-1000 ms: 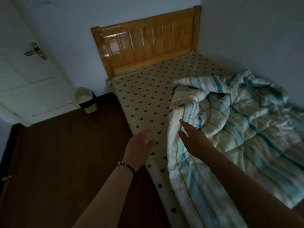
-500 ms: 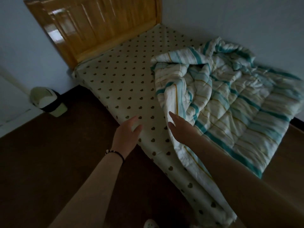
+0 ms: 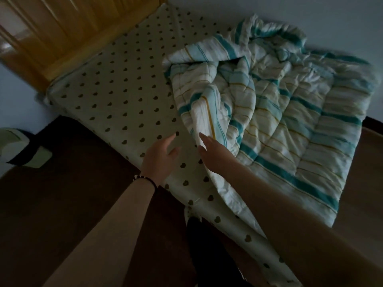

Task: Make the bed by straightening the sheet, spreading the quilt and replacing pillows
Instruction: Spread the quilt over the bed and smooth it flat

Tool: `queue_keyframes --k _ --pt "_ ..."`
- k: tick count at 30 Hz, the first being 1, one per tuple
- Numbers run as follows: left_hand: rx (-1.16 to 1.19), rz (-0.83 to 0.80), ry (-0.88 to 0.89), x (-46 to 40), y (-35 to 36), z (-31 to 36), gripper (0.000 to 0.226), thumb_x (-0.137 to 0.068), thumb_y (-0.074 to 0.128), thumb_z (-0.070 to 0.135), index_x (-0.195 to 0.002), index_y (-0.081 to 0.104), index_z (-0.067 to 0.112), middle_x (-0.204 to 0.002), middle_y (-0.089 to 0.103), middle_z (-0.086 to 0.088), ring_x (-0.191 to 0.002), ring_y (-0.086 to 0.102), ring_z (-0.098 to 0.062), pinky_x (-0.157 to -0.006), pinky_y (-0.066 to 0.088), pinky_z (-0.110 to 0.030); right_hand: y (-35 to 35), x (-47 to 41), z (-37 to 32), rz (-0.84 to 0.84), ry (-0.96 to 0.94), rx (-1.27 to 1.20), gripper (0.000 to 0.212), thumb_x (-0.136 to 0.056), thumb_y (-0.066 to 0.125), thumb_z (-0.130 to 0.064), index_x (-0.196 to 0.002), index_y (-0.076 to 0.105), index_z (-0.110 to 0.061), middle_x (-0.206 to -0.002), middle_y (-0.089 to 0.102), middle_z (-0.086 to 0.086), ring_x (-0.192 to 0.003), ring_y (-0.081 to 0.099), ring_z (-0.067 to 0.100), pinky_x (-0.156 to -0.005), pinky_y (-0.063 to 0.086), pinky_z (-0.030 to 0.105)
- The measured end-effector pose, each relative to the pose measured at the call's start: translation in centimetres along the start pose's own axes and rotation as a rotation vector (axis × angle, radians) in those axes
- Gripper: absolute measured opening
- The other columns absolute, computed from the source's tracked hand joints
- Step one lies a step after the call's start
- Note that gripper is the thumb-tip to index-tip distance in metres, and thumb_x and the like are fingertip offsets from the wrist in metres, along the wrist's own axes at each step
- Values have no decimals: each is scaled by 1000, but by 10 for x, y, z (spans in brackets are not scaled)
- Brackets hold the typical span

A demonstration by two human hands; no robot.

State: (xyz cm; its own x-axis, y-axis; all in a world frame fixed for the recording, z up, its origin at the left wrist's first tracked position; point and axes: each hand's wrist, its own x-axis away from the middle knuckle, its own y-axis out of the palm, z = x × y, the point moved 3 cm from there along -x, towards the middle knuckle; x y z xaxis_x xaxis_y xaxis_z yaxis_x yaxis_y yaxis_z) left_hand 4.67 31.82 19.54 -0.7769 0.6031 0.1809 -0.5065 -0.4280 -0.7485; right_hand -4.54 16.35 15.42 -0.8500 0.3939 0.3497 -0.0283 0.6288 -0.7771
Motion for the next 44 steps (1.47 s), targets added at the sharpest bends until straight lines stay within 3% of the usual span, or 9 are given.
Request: queue_keyframes --k 6,17,20,25,30,35,40,42,44 --pt "10 -86 -32 -127 44 -21 51 -98 54 33 -145 41 19 -147 45 1 -135 40 -12 -104 25 -20 10 -124 26 -2 145 -60 56 -105 34 -36 -157 13 -31 -163 22 2 -146 29 28 -113 32 45" --pt "16 -208 -87 -298 115 -82 42 -100 48 33 -141 47 23 -141 51 6 -122 47 -4 -92 29 -13 38 -325 66 64 240 229 96 -93 62 -27 -157 -10 -26 -164 -19 9 -150 -18 31 -121 6 55" --pt "-11 -234 -56 -326 132 -87 43 -100 47 30 -143 44 24 -138 51 7 -122 48 -8 -91 33 -19 37 -342 87 87 233 236 99 -87 66 -15 -157 -3 -25 -165 -8 9 -152 -4 32 -120 19 52" --pt "-12 -283 53 -358 164 -89 39 -97 53 32 -135 51 24 -122 59 9 -109 56 -9 -87 48 -30 23 -335 124 229 361 -90 47 -95 53 -16 -140 49 -27 -135 57 6 -122 55 28 -97 45 37" --pt "-77 -354 159 -376 213 -84 88 -77 68 54 -148 21 32 -149 38 3 -134 41 -18 -105 44 -40 -9 -309 127 461 423 -492 30 -85 55 -29 -110 70 -25 -102 70 -1 -96 63 19 -81 51 31" --pt "119 -379 85 -385 240 -77 124 -58 71 78 -150 -2 36 -158 19 2 -141 30 -22 -109 38 -46 -38 -275 122 634 489 -742 20 -90 60 -14 -91 67 -33 -88 69 -10 -86 64 6 -72 53 25" --pt "80 -299 65 -411 252 -63 99 -75 65 54 -152 11 23 -156 24 -10 -139 31 -32 -112 31 -53 -40 -252 90 742 467 -891 27 -90 62 -8 -85 69 -34 -81 69 -16 -71 60 -13 -58 45 6" --pt "-118 -336 78 -417 246 -60 98 -81 61 58 -154 7 20 -160 12 -10 -144 19 -33 -116 21 -49 -34 -249 72 780 456 -922 31 -88 62 -5 -83 72 -33 -82 72 -12 -81 66 -2 -71 53 16" --pt "-190 -291 144 -420 228 -60 73 -86 57 53 -146 34 17 -151 35 -12 -137 34 -32 -112 28 -51 -28 -246 56 828 451 -1004 39 -88 62 -1 -76 75 -35 -82 74 -10 -89 69 12 -82 56 29"
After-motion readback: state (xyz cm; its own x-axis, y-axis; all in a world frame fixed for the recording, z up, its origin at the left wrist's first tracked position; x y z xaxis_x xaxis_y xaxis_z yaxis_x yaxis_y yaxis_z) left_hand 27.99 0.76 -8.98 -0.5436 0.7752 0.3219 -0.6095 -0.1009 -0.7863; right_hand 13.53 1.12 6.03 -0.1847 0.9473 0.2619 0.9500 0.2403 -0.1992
